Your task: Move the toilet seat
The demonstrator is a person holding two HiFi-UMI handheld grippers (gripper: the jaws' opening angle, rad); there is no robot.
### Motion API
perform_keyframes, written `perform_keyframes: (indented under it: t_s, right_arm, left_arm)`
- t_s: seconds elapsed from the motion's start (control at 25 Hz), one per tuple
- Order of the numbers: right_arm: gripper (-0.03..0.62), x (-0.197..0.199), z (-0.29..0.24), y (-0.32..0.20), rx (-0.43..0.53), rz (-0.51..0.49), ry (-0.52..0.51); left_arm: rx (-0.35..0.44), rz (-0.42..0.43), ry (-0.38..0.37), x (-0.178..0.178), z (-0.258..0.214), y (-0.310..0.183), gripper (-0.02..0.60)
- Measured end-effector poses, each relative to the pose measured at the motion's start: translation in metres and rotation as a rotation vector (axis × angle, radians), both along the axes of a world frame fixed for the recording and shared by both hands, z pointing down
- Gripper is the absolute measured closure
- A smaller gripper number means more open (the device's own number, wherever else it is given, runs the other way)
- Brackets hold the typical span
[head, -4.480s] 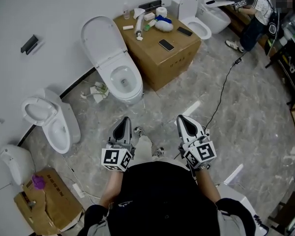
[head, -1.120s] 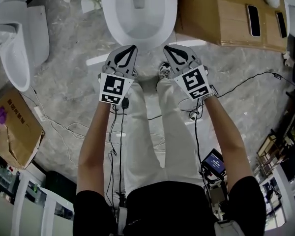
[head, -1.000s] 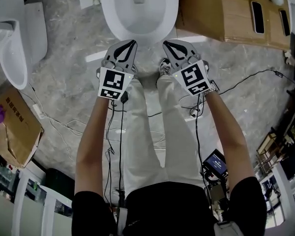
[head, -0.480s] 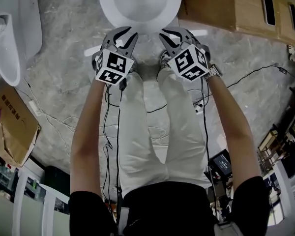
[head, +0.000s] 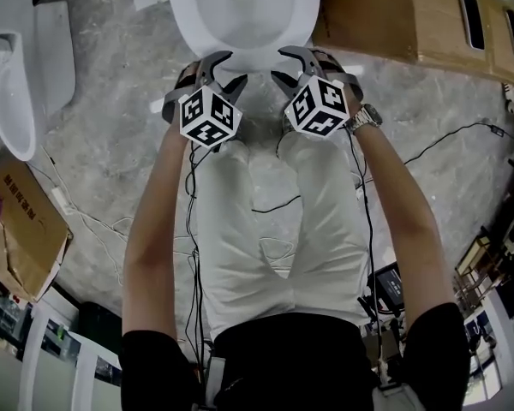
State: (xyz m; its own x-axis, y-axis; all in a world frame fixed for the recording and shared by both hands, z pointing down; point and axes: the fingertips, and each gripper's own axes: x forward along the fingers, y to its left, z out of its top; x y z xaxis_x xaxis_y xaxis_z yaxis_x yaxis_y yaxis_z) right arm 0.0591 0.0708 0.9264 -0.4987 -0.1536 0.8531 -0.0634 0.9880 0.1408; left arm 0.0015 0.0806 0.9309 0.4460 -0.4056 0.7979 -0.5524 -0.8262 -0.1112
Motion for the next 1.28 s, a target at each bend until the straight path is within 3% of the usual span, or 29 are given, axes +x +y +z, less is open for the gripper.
perform_keyframes:
  t_s: [0.28,0.68,1.28]
  right_arm:
    - [0.372,-0.006,0.03,0.001,0.028,-0.116,0.076]
    - [0.364,-0.014,0.059,0.001,0.161,-0.314,0.186]
    - [0.372,-0.015,0.063,0.003,0.177,-0.322,0.206]
  left_arm:
    - [-0.022,0.123,-0.092,0.003,0.026,0.002,0.318]
    - [0.024,0.284,-0.263,0.007,0.051,-0.003,0.291]
    - [0.022,0.315,-0.307,0.004,0.057,-0.003,0.285]
